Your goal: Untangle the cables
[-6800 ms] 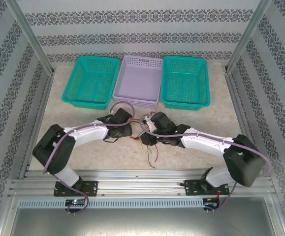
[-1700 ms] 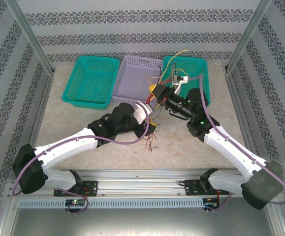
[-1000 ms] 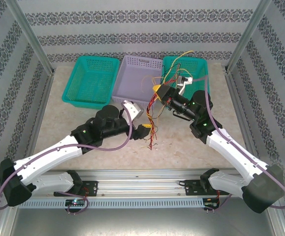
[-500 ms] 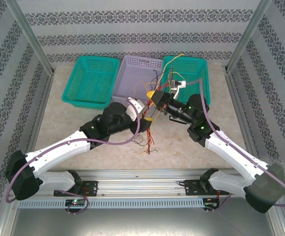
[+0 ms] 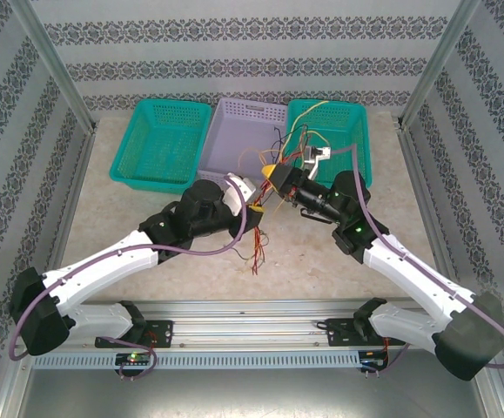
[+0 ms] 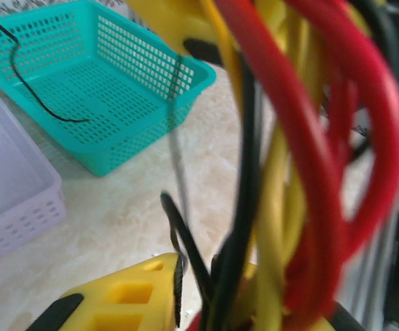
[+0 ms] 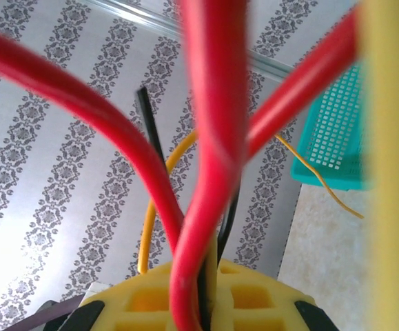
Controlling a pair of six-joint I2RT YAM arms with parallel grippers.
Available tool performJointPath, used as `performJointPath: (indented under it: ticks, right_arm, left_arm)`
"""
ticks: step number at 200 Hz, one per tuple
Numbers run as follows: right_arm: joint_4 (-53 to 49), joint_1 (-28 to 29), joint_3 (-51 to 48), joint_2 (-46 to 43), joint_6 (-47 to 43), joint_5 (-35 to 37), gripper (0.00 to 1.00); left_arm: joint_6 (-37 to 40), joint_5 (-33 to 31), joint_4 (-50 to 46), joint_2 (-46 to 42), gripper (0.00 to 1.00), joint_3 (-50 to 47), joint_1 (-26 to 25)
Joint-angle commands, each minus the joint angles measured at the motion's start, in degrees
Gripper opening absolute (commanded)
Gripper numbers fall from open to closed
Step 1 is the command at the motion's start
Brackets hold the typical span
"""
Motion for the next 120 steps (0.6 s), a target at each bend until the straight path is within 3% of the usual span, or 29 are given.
performJointPath:
  ticks: [1,16,57,82,120]
  right_arm:
    - [-2.8,-1.5,-1.5,-3.1,-5.1,2.9,0.00]
    - [-4.5,-2.3,-1.5,-3.7,-7.9,3.8,0.00]
    - [-6.4,-4.8,-2.1,-3.0,-10.0,4.5,0.00]
    - [-5.4,-5.9,-2.2,-2.0,-9.8,2.3,0.15]
    - [-7.7,-7.0,-1.0,-3.9,-12.6,0.2,0.50]
  left_arm:
    - [0.4,4.0,-8.1,-3.3,0.09,3.1,0.7]
    - [1.2,4.7,-12.6,-4.1,0.00,3.2,0.7]
    - [2.7,5.0,-15.8,-6.7,0.00,0.8,0.6]
    - [1.9,6.1,-15.4,-5.5,0.00,1.3,0.7]
    - [-2.1,10.2,-13.9,-0.9,0.00,3.7,1.5]
